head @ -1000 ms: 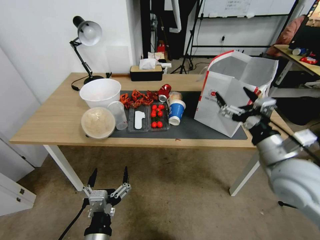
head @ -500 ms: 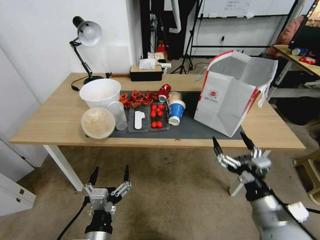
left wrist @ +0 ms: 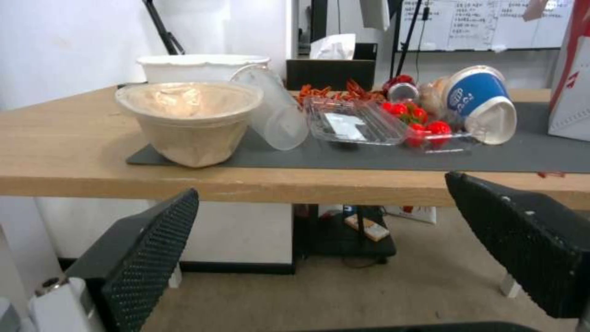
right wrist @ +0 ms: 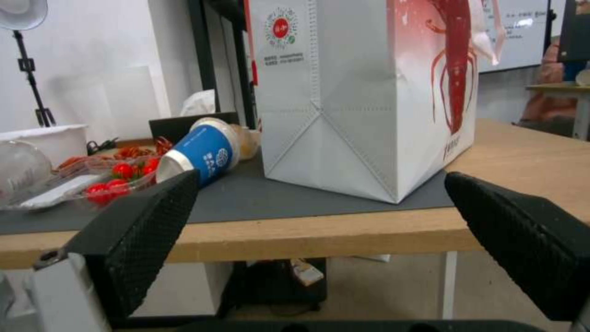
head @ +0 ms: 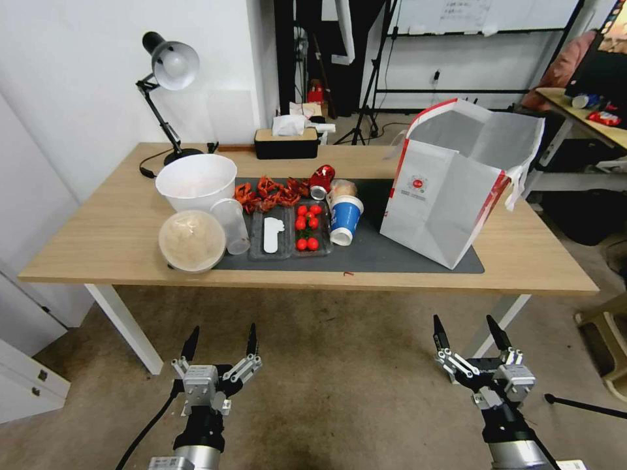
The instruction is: Pick up the food delivery bag from the floor and place it on the table.
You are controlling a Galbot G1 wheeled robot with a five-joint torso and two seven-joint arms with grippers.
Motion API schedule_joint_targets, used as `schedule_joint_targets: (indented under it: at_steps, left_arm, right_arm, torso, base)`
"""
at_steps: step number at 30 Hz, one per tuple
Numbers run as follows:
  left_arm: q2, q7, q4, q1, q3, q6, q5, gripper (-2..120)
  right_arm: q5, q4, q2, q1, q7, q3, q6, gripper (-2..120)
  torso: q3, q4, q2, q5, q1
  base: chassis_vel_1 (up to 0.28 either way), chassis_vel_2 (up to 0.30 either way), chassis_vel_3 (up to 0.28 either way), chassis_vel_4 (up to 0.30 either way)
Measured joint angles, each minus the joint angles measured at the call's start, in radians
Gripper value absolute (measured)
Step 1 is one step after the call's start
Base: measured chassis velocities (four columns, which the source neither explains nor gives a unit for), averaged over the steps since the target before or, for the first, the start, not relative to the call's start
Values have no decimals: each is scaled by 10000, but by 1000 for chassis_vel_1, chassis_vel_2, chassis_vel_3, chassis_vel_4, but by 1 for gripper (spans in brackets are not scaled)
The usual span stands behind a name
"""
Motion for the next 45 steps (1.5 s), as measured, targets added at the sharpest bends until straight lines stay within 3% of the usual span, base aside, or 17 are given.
schedule_joint_targets:
  at_steps: [45]
  left_arm:
    - [41,28,19,49,17,-28,-15,100]
  right_arm:
    - [-14,32,-94,82,47,-11,-75,100]
  torso:
    - [0,-1,0,0,1]
  base:
    - [0,0,0,0]
